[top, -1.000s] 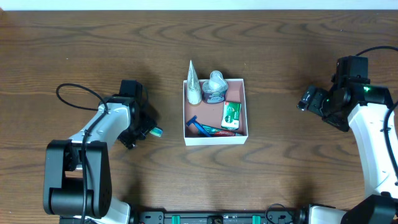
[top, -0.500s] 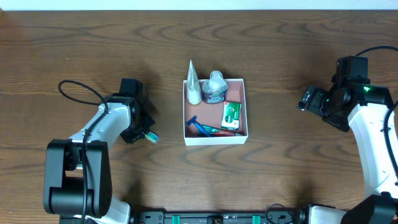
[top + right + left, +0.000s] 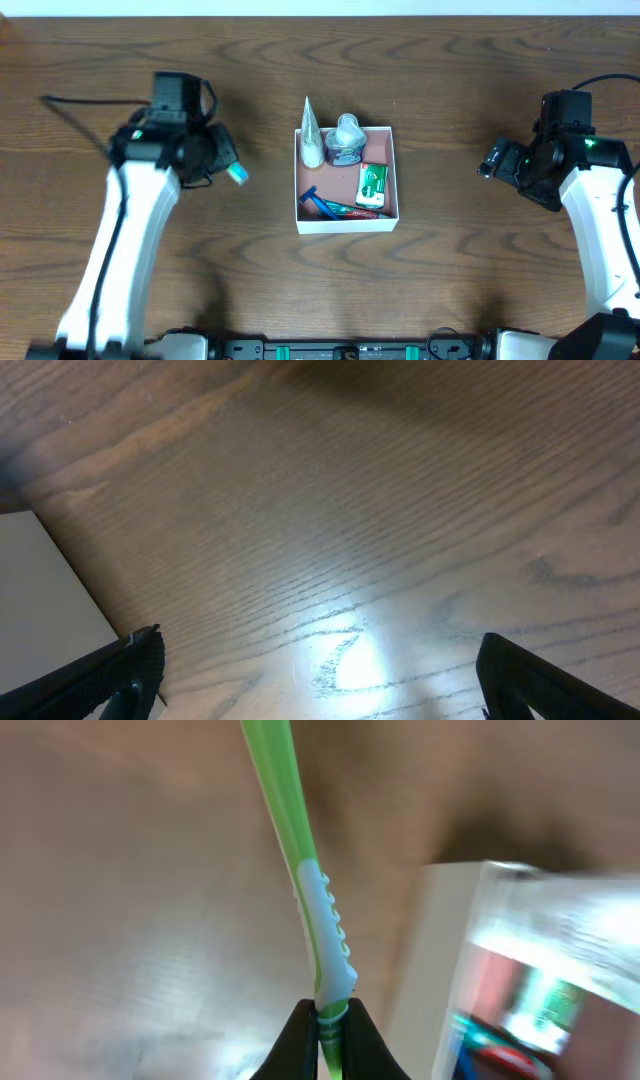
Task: Pack container
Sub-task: 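Lift the toothbrush, carry it right and lower it into the box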
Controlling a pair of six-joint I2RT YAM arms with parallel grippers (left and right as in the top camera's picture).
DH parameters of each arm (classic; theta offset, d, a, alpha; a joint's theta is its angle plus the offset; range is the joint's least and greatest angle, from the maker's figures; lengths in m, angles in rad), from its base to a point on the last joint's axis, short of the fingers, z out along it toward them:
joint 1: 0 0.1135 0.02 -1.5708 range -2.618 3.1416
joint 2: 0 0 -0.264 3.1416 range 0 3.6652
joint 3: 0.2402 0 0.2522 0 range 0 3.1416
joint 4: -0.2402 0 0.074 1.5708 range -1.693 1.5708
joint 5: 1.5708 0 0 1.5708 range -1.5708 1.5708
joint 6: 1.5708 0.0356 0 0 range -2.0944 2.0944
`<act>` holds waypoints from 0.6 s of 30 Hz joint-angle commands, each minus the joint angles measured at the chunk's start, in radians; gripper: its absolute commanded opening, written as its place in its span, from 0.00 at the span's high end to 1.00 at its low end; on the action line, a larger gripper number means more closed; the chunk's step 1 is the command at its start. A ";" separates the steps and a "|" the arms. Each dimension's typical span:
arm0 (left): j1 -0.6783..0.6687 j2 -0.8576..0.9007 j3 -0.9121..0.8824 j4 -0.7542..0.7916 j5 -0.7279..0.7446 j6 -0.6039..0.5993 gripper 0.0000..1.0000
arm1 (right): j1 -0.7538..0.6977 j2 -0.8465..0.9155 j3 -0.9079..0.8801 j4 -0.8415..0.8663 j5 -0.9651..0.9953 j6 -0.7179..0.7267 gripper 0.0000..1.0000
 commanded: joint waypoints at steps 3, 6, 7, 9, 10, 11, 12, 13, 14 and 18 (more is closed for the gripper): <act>-0.124 -0.187 0.018 0.051 0.159 0.354 0.94 | -0.005 -0.014 0.003 -0.001 0.000 -0.006 0.01; -0.231 -0.257 0.018 0.076 0.175 0.550 0.94 | -0.005 -0.014 0.003 -0.001 0.000 -0.006 0.01; -0.273 -0.273 0.018 0.082 0.175 0.620 0.94 | -0.005 -0.014 0.003 -0.001 0.000 -0.006 0.01; -0.350 -0.285 0.018 0.085 0.174 0.746 0.94 | -0.005 -0.014 0.003 -0.001 0.000 -0.006 0.01; -0.383 -0.284 0.018 0.084 0.174 0.791 0.94 | -0.005 -0.014 0.003 0.000 0.000 -0.006 0.01; -0.419 -0.279 0.014 0.085 0.174 0.838 0.94 | -0.005 -0.014 0.003 -0.001 0.000 -0.006 0.01; -0.446 -0.272 0.010 0.084 0.174 0.881 0.94 | -0.005 -0.014 0.003 -0.001 0.000 -0.006 0.01; -0.470 -0.263 0.003 0.084 0.173 0.924 0.94 | -0.005 -0.014 0.003 0.000 0.000 -0.006 0.01; -0.492 -0.250 -0.005 0.083 0.174 0.976 0.94 | -0.005 -0.014 0.003 -0.001 0.000 -0.006 0.01; -0.543 -0.171 -0.018 0.082 0.174 1.090 0.94 | -0.005 -0.014 0.003 -0.001 0.000 -0.006 0.01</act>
